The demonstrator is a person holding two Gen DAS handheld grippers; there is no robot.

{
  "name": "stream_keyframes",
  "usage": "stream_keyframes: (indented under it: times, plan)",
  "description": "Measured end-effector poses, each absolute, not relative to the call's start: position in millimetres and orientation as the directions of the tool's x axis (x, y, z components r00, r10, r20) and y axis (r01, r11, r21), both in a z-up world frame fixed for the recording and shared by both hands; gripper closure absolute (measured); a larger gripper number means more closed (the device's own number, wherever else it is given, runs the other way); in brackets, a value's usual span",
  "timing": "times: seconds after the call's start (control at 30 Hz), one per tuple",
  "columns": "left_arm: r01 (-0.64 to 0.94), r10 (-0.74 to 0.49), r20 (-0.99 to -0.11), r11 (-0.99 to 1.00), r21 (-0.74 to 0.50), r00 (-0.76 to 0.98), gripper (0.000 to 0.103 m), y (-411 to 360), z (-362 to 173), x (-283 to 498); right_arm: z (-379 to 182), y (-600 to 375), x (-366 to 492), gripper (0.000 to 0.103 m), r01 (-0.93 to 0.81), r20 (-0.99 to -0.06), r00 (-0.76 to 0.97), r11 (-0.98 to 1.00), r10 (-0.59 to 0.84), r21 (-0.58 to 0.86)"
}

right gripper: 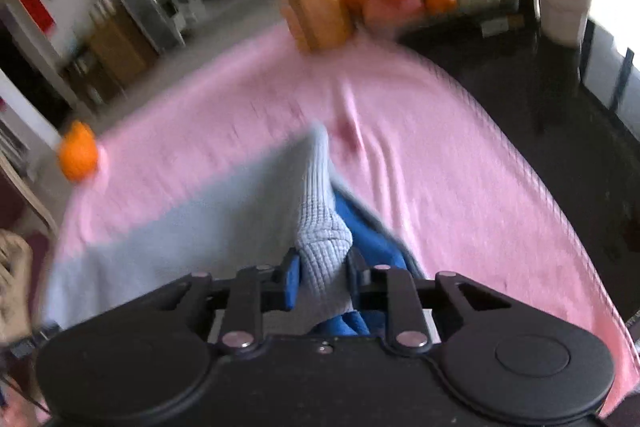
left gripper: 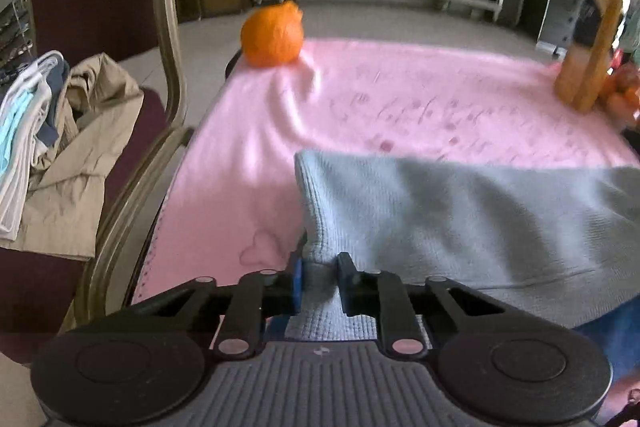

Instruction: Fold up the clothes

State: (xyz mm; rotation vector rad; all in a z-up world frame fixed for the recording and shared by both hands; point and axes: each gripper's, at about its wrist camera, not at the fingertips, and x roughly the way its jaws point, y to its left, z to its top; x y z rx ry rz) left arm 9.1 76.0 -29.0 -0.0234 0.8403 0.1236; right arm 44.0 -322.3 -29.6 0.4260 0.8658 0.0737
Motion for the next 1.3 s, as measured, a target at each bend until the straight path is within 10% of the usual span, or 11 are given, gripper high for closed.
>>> stream_keyframes:
  times: [0.27,0.4,0.57,1.2,1.3]
  plan:
    - [-0.143,0.202,-0.799,0.979,0.146,0.567,0.071,71,-48,20,-50,-339,61,0.075,0.220,-0.826,0.520,0.900,0.219,0.377]
    - [-0.194,0.226,-0.773,0.972,0.135,0.593,0.066,79,-35,5,-39,-339,53,0.052,0.219,-0.815,0.557,0.918,0.162,0.331]
    - [-0.141,0.149,-0.707,0.988,0.070,0.692,0.068,82,1,8,-12,-341,46,0.051,0.177,-0.720,0.671,0.906,0.175,0.385]
    - [-0.133,0.147,-0.810,0.987,0.085,0.568,0.067,90,-56,112,-74,-354,183,0.065,0.328,-0.756,0.568,0.753,0.325,0.570]
    - [-0.127,0.167,-0.807,0.985,0.115,0.566,0.066,86,-57,112,-85,-352,188,0.093,0.370,-0.765,0.555,0.727,0.327,0.579]
